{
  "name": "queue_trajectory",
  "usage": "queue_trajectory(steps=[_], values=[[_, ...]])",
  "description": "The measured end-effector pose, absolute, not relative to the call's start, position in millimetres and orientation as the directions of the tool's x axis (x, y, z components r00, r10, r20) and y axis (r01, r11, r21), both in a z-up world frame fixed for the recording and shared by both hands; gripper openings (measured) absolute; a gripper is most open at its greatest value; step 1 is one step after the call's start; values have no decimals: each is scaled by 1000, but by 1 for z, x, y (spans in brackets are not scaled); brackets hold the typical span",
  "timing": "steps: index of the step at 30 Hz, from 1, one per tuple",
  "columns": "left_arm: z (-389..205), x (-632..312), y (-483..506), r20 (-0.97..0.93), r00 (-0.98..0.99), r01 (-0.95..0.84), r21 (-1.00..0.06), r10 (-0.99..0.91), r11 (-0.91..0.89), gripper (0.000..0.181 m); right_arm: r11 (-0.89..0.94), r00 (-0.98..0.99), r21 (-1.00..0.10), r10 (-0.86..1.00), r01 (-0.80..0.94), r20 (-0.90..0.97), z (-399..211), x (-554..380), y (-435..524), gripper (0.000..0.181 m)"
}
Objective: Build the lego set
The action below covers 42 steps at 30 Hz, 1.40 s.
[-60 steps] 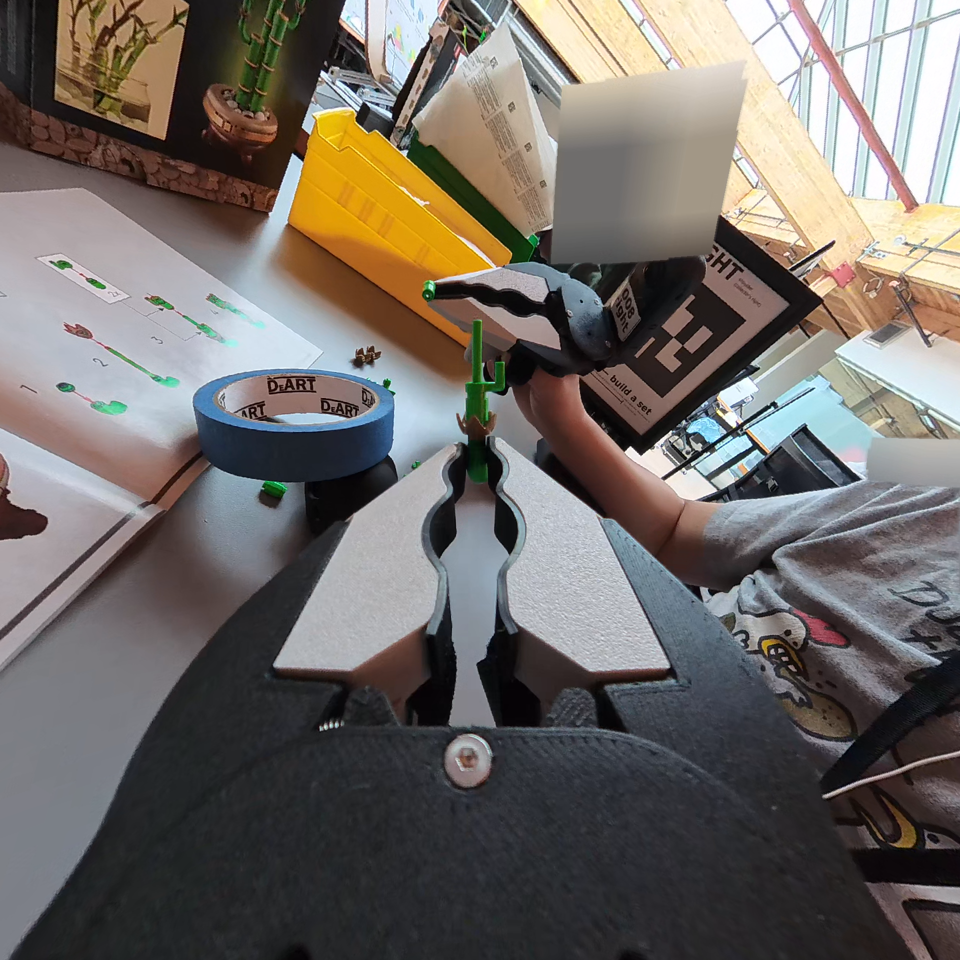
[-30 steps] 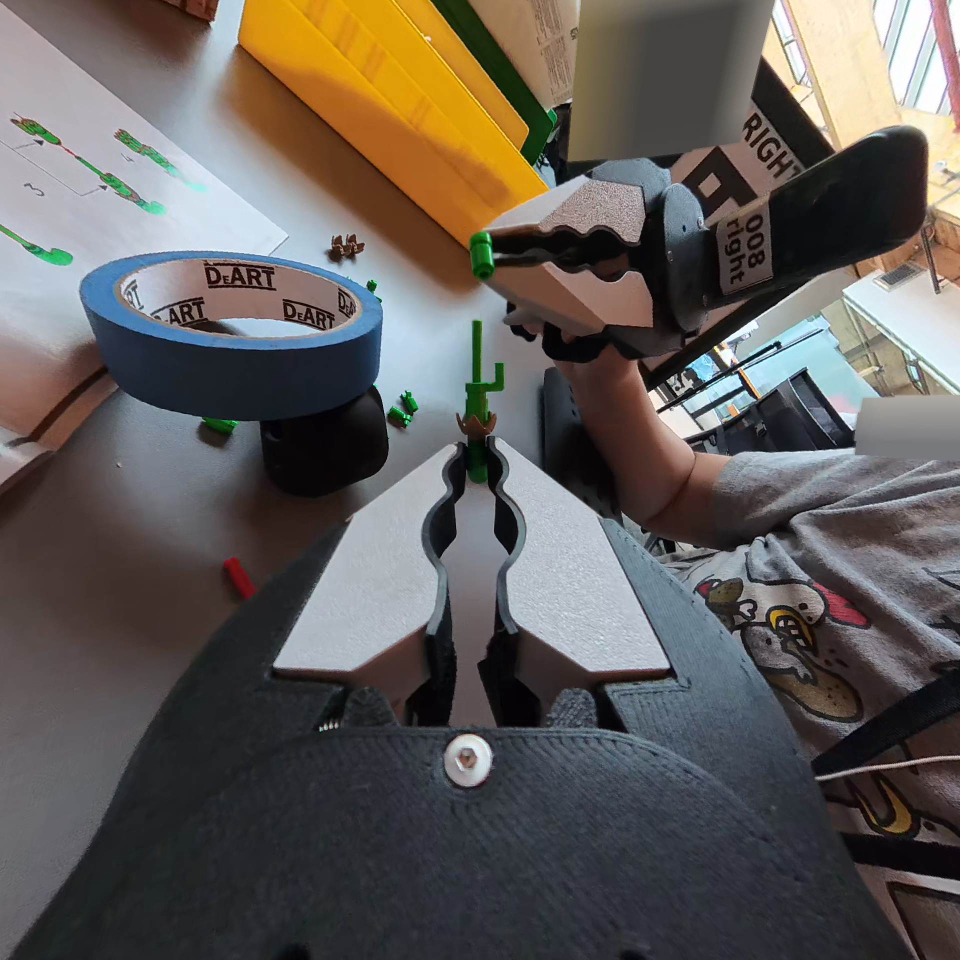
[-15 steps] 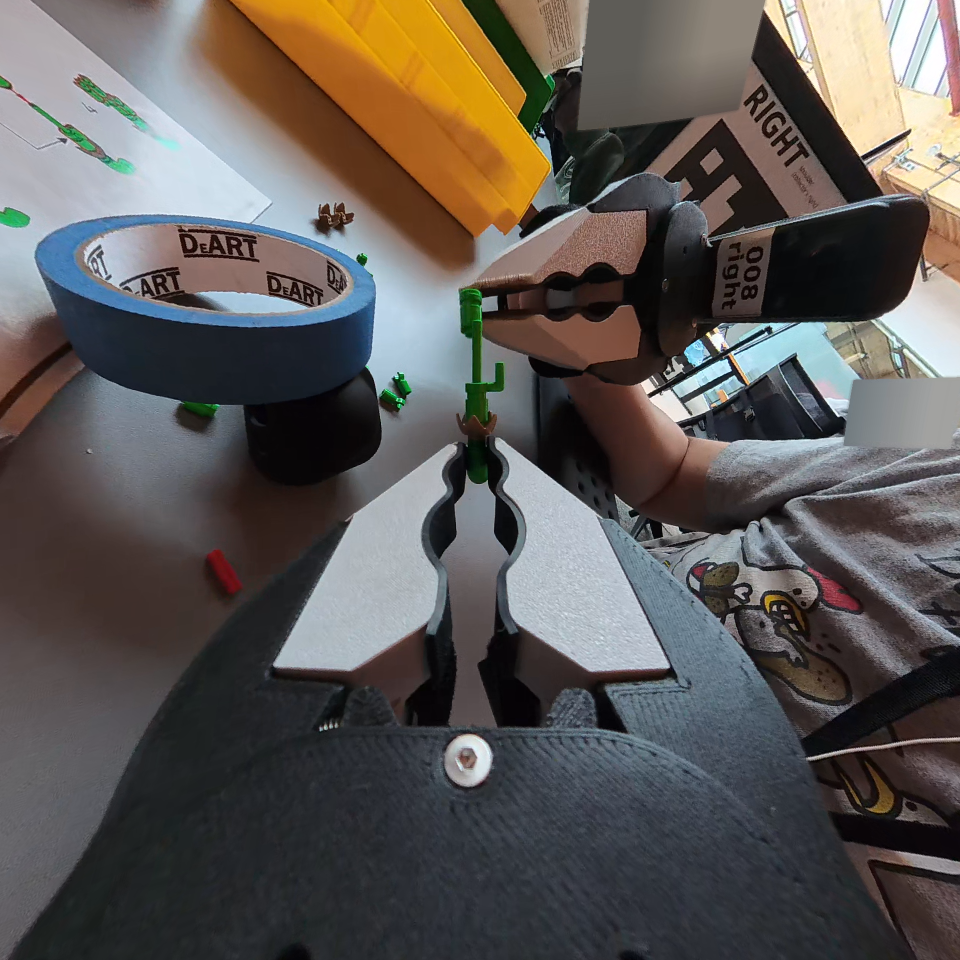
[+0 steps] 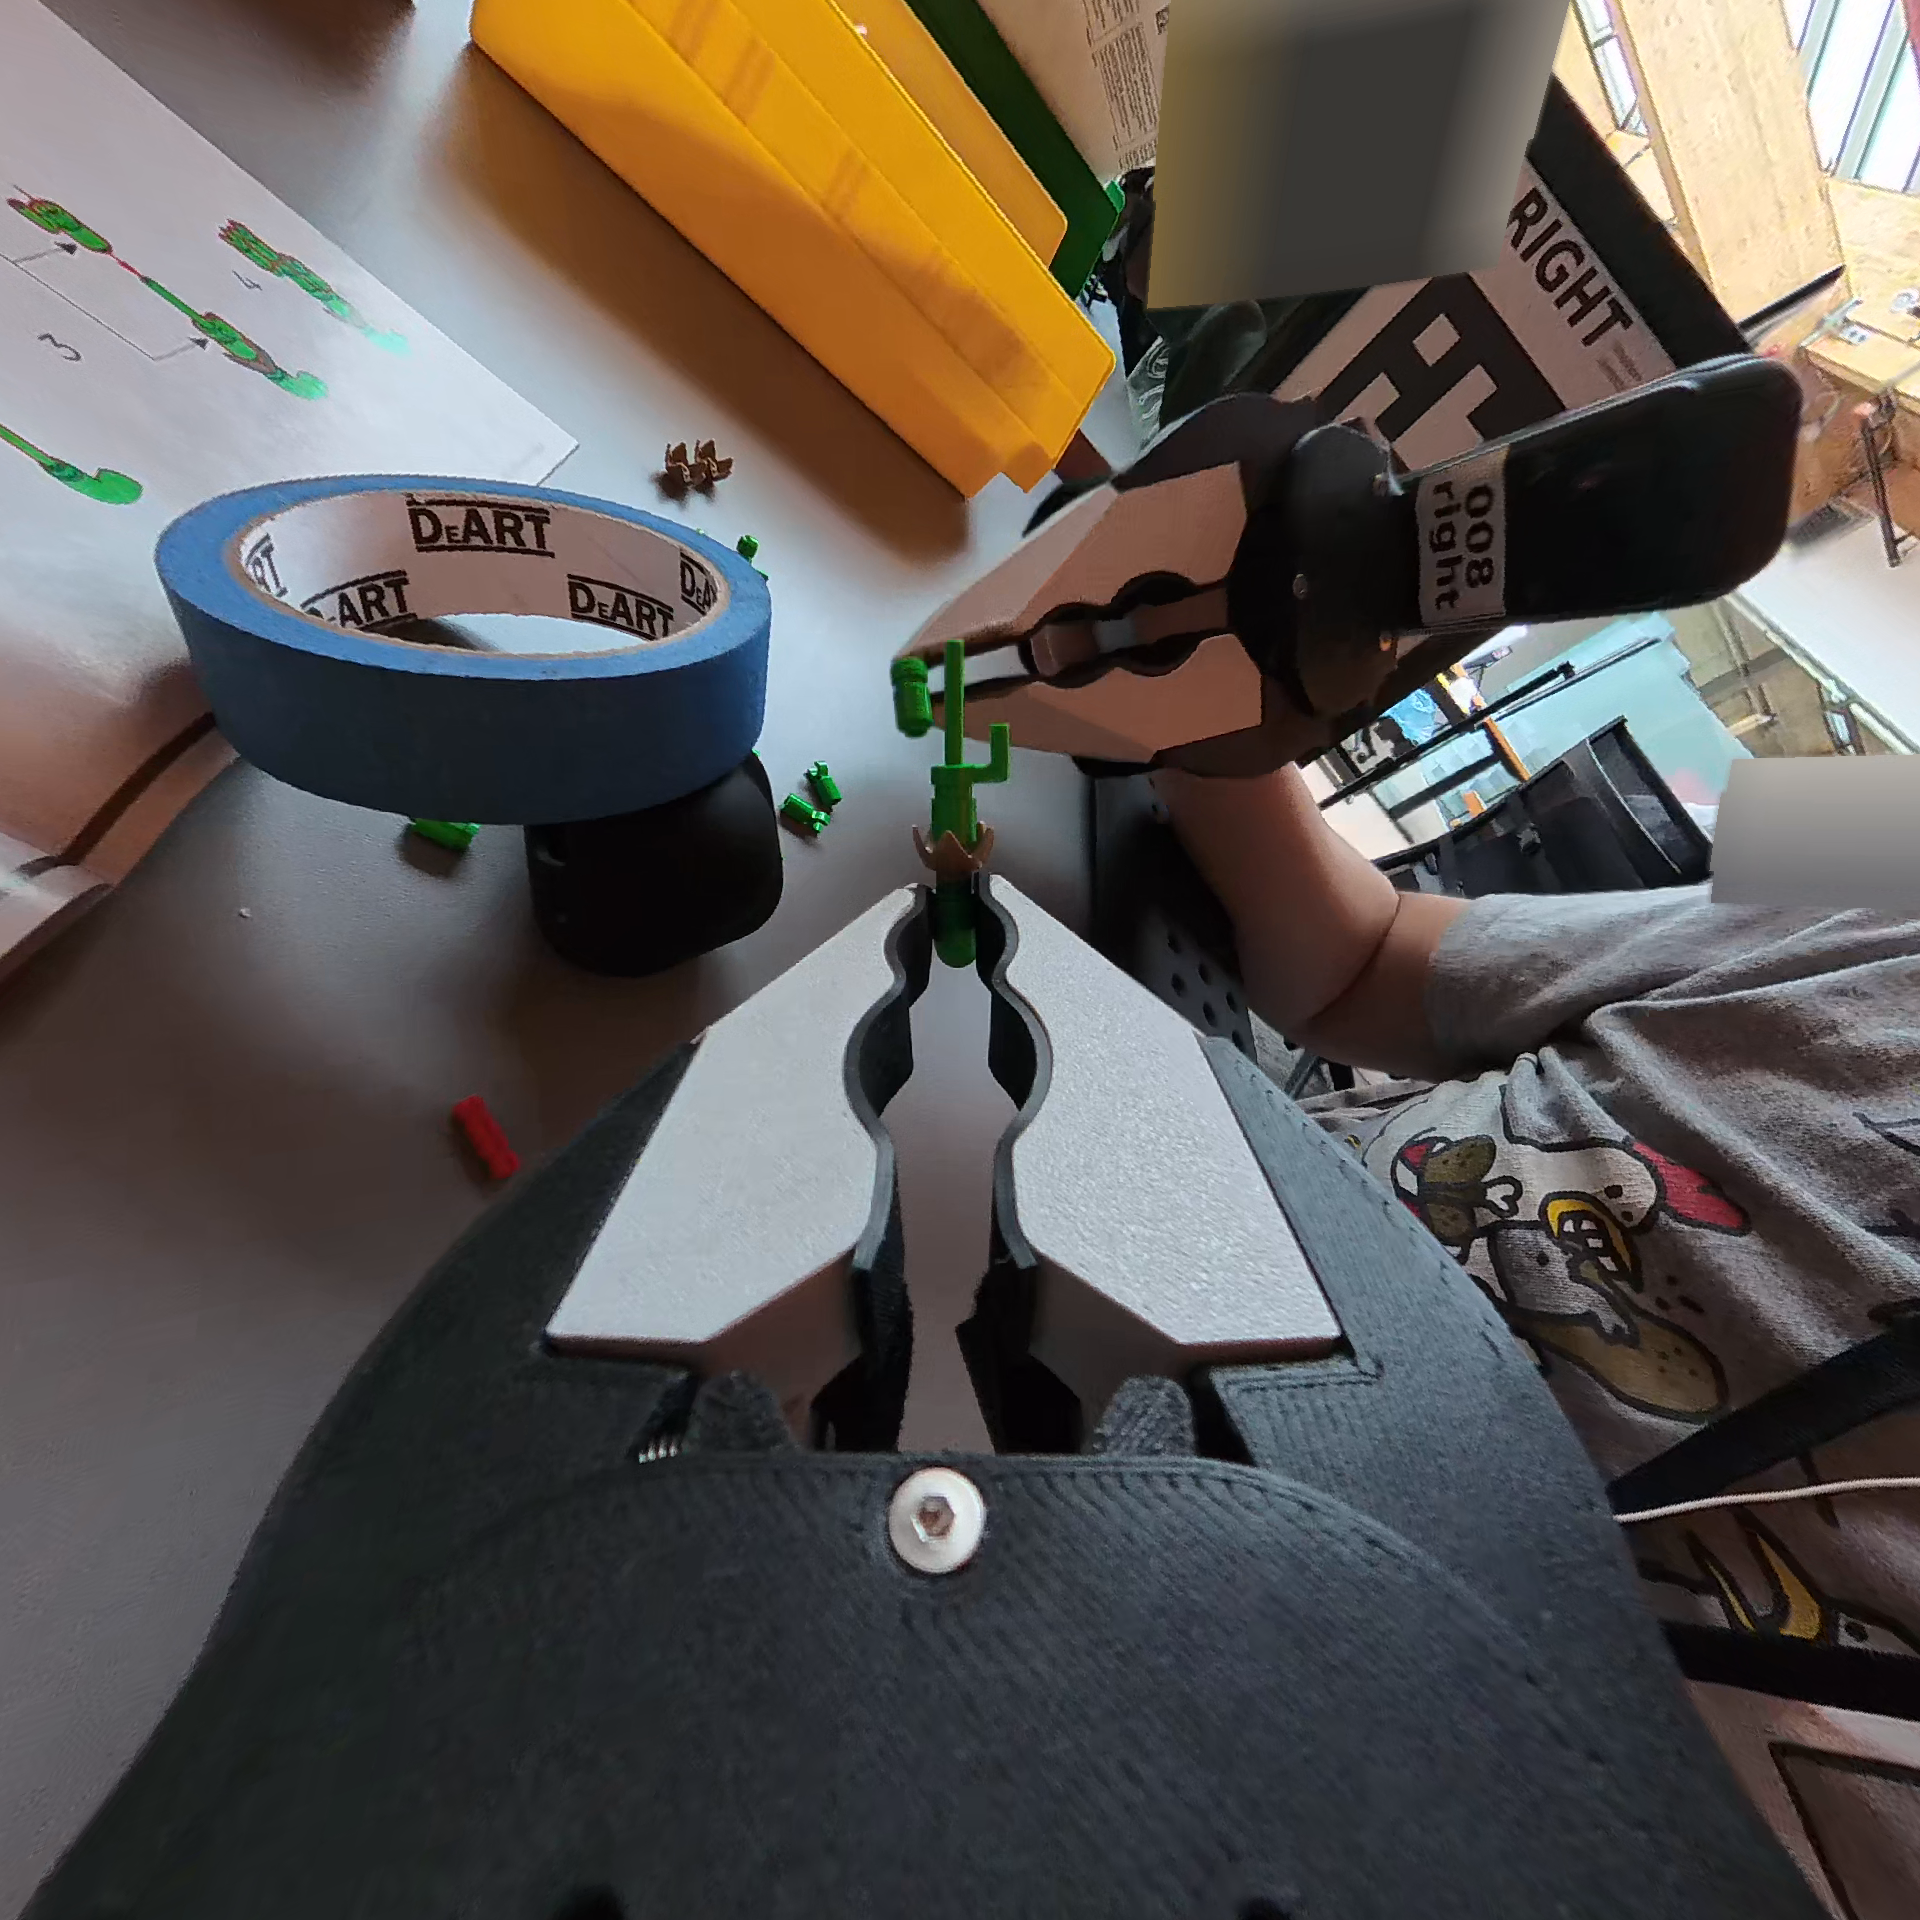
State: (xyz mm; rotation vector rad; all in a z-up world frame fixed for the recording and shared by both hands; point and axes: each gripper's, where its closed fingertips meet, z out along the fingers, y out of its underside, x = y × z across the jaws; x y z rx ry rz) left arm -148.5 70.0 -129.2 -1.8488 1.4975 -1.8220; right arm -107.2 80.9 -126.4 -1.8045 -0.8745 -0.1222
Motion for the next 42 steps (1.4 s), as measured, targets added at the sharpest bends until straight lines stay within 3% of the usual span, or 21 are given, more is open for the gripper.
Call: queue_trajectory(steps=[8, 20, 25, 34, 42], values=[[-116, -148, 77, 663, -253, -460, -723, -704, -516, 5, -351, 827, -833, 525, 427, 202, -156, -98, 44, 2], [-114, -149, 77, 654, -251, -457, -730, -714, -508, 5, -629, 827, -707, 551, 325, -110, -195, -122, 23, 3], [-111, -150, 77, 650, -256, -450, -735, -716, -507, 5, -642, 828, -692, 549, 331, -114, -201, -122, 23, 3], [-121, -149, 73, 645, -242, -495, -725, -725, -479, 5, -655, 816, -693, 553, 302, -167, -194, -127, 20, 3], [-127, -146, 58, 609, -263, -524, -741, -748, -419, 6, -763, 751, -607, 532, 223, -392, -146, -109, 23, 3]])
